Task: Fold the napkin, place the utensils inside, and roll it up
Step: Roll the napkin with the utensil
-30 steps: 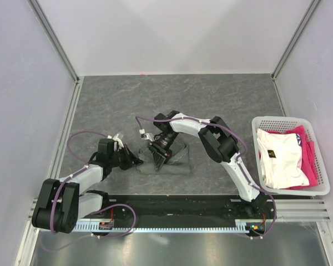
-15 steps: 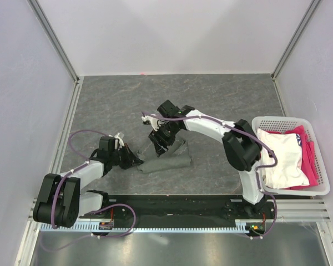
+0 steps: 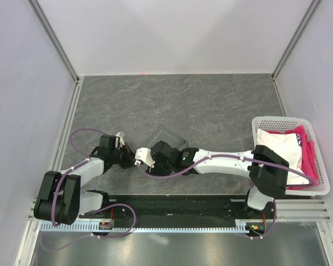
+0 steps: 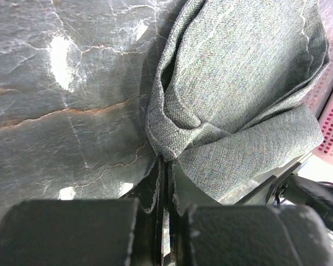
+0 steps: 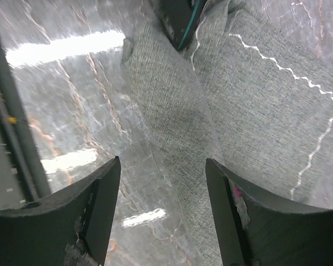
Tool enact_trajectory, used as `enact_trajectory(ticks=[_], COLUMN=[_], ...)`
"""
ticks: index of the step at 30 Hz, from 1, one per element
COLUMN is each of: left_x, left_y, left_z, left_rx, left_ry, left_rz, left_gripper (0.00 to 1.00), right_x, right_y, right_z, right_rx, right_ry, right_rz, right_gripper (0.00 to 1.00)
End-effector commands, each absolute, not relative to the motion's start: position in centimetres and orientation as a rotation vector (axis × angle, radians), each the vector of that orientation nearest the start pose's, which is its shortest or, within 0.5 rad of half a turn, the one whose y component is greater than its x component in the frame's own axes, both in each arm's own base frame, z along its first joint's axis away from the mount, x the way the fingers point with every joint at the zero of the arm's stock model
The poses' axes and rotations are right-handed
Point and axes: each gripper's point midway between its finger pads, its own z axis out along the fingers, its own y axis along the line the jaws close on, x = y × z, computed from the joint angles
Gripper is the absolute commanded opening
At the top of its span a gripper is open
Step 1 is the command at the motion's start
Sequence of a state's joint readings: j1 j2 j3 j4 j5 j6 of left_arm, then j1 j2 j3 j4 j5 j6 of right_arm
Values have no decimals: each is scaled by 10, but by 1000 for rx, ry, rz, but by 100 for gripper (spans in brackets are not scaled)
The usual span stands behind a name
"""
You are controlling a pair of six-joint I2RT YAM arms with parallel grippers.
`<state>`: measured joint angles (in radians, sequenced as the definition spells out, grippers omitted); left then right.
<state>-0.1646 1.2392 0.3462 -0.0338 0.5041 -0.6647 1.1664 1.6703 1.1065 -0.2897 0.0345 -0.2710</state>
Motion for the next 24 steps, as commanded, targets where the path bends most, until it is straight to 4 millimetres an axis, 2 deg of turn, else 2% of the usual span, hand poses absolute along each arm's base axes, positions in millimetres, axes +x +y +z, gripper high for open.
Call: enact_trajectory(ticks=[1, 7, 15, 24], left_x=[218, 219, 220, 226], left_y=[-142, -143, -145, -148], left_z=[18, 18, 17, 23], left_rx=[-419, -412, -405, -373], left_ry=[2586, 2597, 2608, 2590], left_rz=[-928, -935, -945, -973], left_gripper=[2, 2, 2, 2], right_x=[208, 210, 204, 216], right_y=[382, 385, 392, 378], right_z=[83, 67, 49, 25], right_rx=[-1537, -1599, -1666, -1713], right_ry=[1749, 1723, 1729, 1859], right_rz=[149, 116, 162, 237], right_gripper=[71, 70, 68, 64])
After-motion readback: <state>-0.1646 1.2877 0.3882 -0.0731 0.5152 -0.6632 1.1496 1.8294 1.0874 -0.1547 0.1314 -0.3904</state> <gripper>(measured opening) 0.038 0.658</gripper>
